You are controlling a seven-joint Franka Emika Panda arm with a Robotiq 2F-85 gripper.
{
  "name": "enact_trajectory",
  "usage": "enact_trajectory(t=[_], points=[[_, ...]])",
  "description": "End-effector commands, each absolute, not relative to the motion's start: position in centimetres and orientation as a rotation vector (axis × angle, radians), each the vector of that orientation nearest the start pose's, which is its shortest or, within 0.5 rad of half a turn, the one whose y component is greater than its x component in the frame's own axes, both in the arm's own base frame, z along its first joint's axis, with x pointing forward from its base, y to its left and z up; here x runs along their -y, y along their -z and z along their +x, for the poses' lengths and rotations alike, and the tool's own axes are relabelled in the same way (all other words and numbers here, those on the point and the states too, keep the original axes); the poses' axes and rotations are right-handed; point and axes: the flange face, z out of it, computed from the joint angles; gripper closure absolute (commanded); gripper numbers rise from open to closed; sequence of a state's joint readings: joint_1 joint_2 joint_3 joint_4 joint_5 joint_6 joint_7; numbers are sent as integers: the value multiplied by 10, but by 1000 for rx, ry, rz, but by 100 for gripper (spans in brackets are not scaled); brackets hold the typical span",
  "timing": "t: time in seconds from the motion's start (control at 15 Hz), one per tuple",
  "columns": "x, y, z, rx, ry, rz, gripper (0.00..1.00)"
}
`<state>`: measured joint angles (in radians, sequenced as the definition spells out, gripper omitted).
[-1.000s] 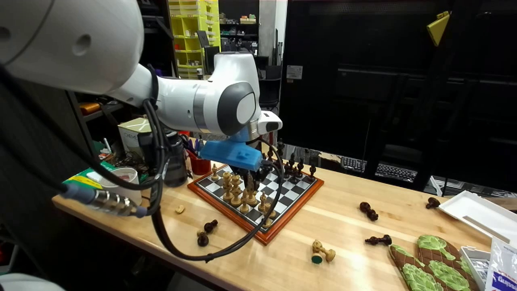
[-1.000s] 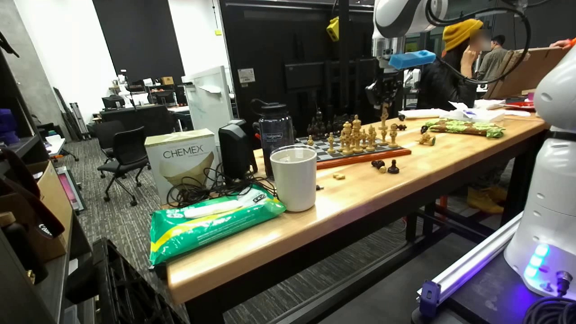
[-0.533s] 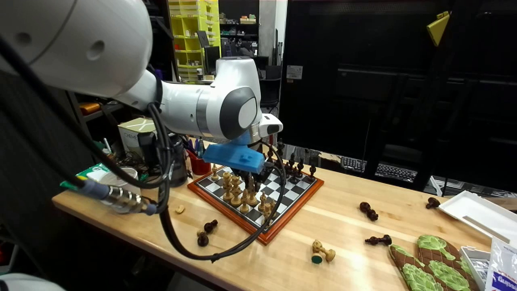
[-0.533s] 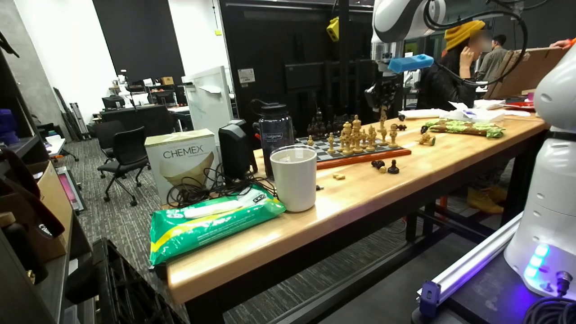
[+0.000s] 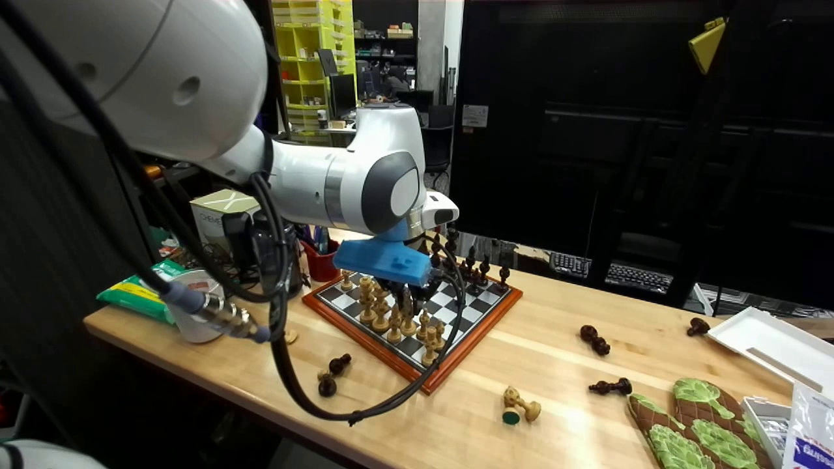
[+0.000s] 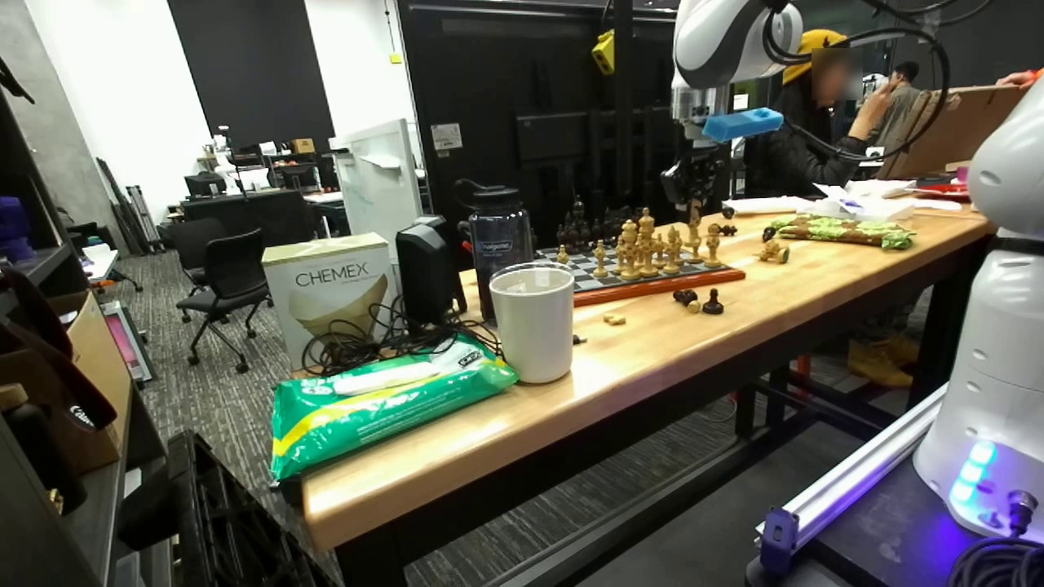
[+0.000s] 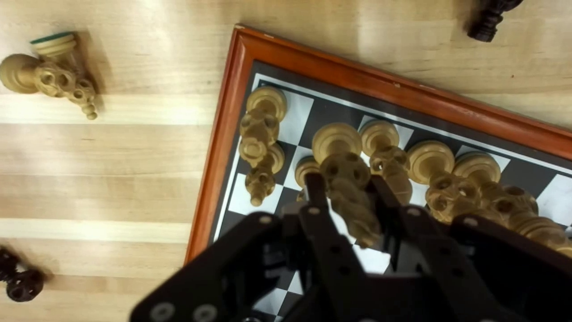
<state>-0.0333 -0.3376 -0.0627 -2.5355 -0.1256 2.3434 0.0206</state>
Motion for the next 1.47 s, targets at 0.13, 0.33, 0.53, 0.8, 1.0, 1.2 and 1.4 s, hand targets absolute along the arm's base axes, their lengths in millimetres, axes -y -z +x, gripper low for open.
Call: enact_trajectory(t=[0.13, 0.33, 0.53, 0.8, 1.0, 1.2, 1.4], points=[[44, -406, 434, -51, 229, -3213, 73], [44, -406, 434, -51, 230, -3213, 73], [44, -406, 435, -52, 226, -3214, 93], [46, -403, 436, -57, 212, -3213, 93], [45, -400, 437, -54, 205, -3213, 93], [45, -397, 439, -48, 203, -3214, 93], [46, -394, 443, -41, 202, -3214, 93]])
